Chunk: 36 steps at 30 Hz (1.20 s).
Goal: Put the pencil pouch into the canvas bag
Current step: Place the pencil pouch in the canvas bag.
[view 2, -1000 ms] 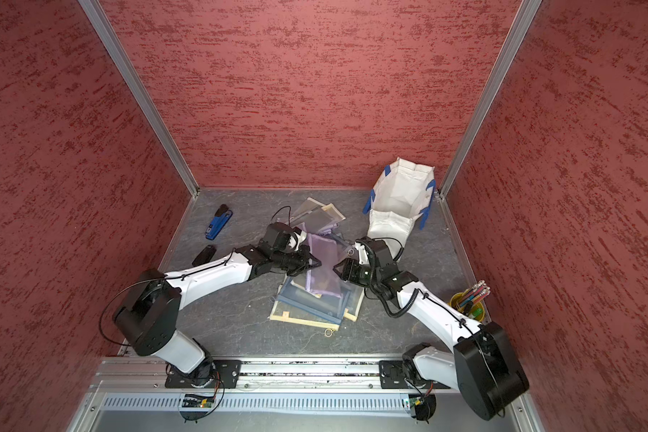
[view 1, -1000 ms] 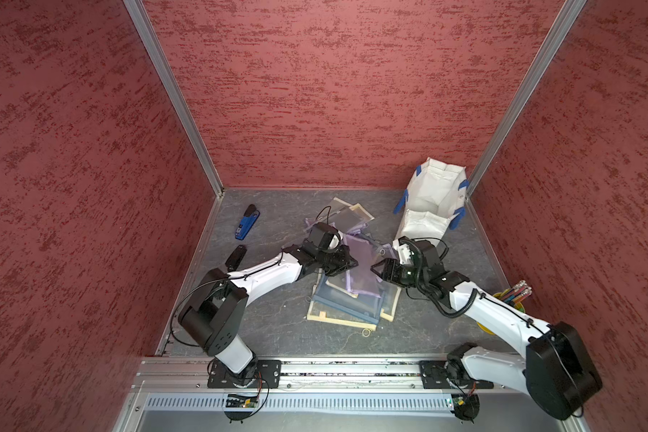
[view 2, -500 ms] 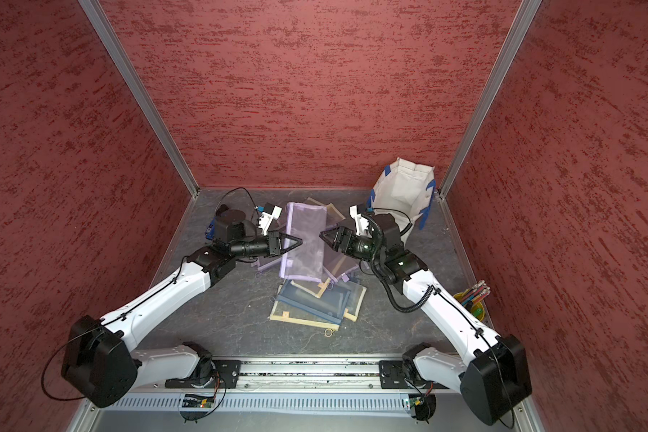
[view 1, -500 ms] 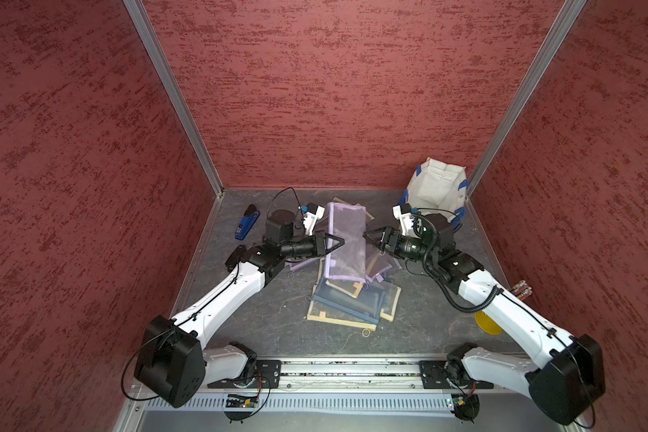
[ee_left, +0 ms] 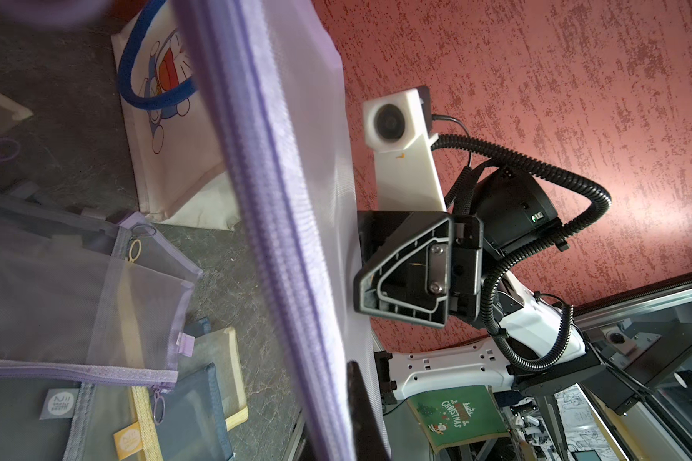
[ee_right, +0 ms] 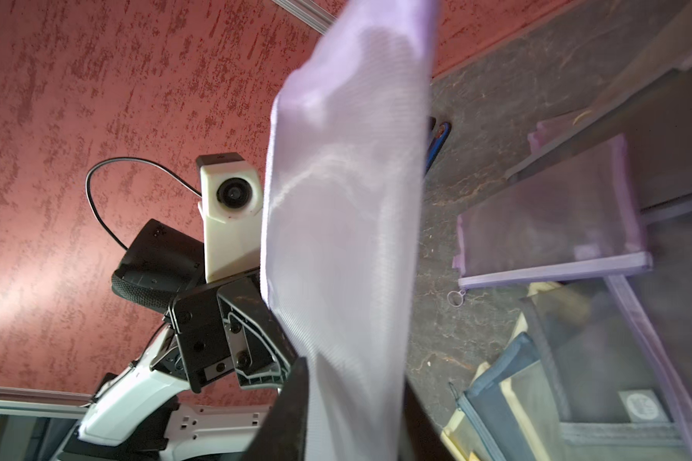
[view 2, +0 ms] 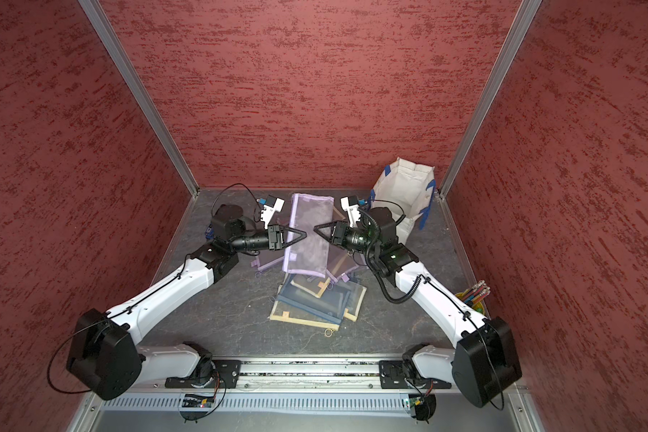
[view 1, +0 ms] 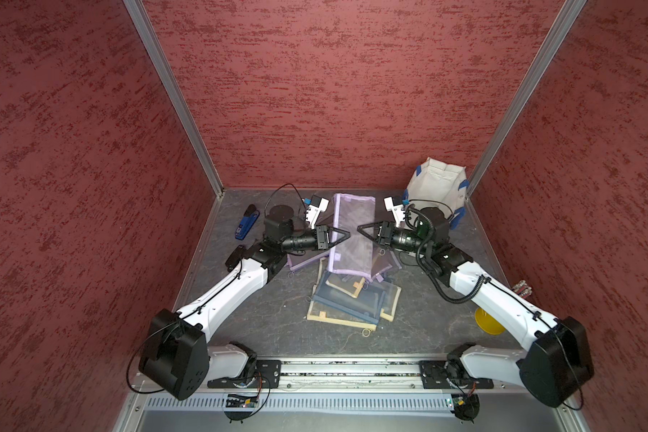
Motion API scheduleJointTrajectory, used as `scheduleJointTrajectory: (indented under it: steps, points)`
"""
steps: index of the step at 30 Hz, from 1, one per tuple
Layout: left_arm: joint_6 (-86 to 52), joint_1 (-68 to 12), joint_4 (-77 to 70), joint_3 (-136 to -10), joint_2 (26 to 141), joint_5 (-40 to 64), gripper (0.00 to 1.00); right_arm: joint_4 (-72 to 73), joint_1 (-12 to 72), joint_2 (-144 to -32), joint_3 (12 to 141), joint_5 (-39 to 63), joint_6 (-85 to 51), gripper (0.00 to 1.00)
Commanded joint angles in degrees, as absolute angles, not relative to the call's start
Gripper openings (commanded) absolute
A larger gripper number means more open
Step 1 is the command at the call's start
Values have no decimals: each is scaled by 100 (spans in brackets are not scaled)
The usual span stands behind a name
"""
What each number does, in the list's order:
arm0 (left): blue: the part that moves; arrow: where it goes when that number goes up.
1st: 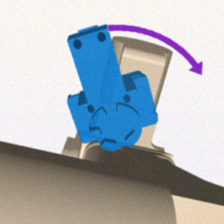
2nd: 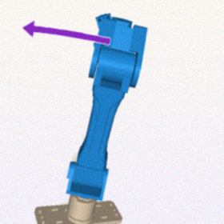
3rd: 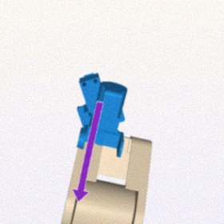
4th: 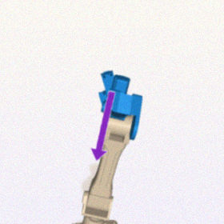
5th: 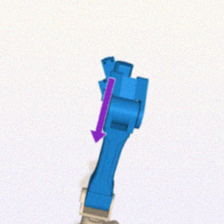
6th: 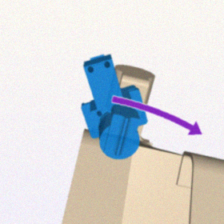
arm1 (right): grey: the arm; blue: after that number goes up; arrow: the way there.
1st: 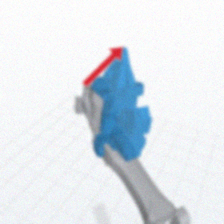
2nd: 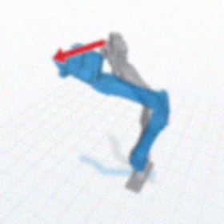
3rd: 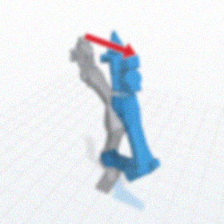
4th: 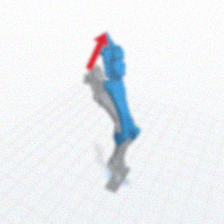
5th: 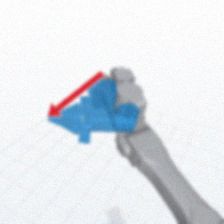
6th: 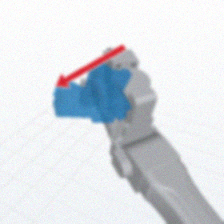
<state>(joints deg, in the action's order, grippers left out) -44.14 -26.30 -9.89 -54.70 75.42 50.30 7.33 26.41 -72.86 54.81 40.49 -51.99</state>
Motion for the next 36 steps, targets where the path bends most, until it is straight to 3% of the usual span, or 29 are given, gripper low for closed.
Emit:
scheduleJointTrajectory:
  steps: [1, 5, 11, 15, 27, 36]
  points:
    - [-4412, -2663, -1092, -5669, 7625, 5011, 0, 361, 2667, -7232, 5849, 4046, -4937, 0]
    - [-4201, -2654, -637, -5817, 7629, 4700, 23, -695, 2560, -7242, 6486, 3736, -4256, 0]
    - [-3893, -2668, 178, -5816, 7533, 3951, 82, -2724, 1364, -7706, 8477, 2788, -3408, 0]
    - [-3600, -2790, 843, -5916, 7468, 3489, 100, -3922, 647, -8581, 10160, 1944, -2946, 0]
    - [-3120, -3133, 1832, -6243, 7515, 2927, 100, -6467, 46, -12013, 15153, 83, -1910, 0]
    - [-3061, -3243, 1970, -6171, 7540, 2836, 100, -6459, -219, -12262, 14515, -133, -1445, 0]
